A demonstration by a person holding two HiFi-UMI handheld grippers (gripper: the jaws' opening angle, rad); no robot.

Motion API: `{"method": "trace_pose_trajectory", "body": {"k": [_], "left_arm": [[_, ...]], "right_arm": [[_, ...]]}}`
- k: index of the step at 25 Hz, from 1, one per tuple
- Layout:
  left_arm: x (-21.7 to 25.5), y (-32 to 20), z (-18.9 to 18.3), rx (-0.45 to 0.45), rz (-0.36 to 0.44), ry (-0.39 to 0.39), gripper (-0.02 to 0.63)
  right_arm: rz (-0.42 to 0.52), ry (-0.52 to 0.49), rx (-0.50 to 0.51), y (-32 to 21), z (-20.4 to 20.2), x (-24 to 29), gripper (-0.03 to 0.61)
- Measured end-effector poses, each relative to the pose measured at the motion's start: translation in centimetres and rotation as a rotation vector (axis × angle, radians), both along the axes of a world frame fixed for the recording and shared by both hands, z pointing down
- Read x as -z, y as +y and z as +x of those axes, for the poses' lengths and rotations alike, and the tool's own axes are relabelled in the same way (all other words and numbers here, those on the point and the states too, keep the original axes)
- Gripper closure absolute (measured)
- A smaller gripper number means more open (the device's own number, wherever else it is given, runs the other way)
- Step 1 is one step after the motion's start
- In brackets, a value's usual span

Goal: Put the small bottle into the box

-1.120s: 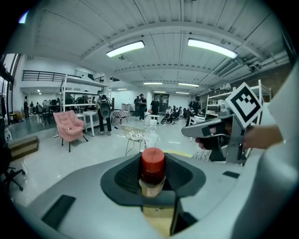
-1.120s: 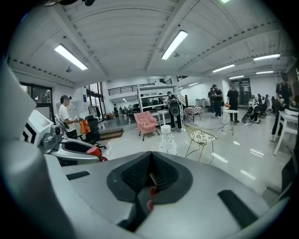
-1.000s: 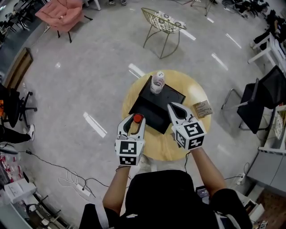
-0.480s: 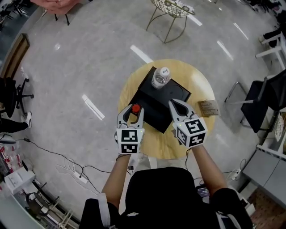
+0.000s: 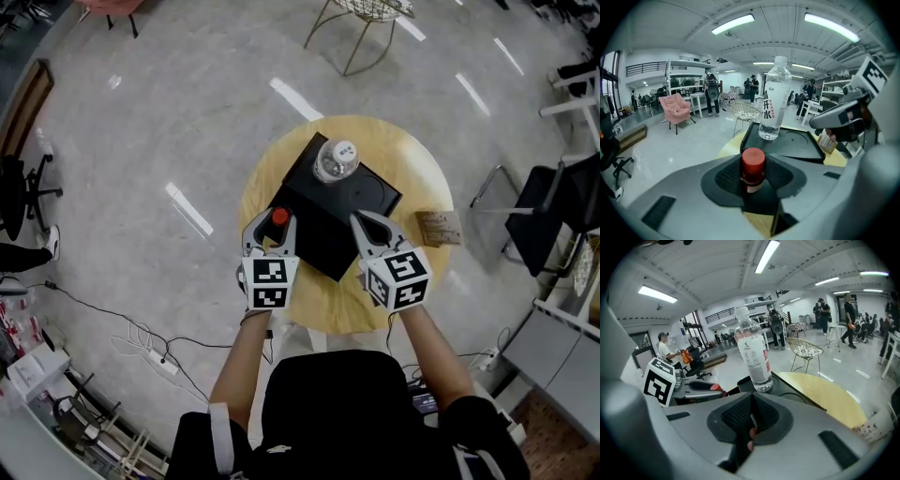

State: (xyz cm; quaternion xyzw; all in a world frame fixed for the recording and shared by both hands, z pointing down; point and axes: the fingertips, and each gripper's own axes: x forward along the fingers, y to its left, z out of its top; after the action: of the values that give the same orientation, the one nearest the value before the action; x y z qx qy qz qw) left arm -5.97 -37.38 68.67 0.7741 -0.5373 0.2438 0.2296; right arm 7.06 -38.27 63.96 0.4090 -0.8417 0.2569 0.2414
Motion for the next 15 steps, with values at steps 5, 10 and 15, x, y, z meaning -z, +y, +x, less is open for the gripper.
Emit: {"method": "trace_pose_trajectory", "body": {"k": [5,10,15], "left_arm": [[-1.1,-0.6,0.0,-0.007,0.002,-0.027,0.463],[-2.1,-0.6,0.1,0.000,-0.008,-0.027,0.463],[-2.9,-0.7,0.6,-0.003,0.023,-0.031,0.463]], "right_arm": [[-0.030,0.003,0.015,0.1,0.2,-1.2,0.578],[-0.052,0.008,0.017,0.4,0.4,-2.1,0.578],[-0.068,0.011,0.022,0.7,0.7,-2.8,0.578]]}}
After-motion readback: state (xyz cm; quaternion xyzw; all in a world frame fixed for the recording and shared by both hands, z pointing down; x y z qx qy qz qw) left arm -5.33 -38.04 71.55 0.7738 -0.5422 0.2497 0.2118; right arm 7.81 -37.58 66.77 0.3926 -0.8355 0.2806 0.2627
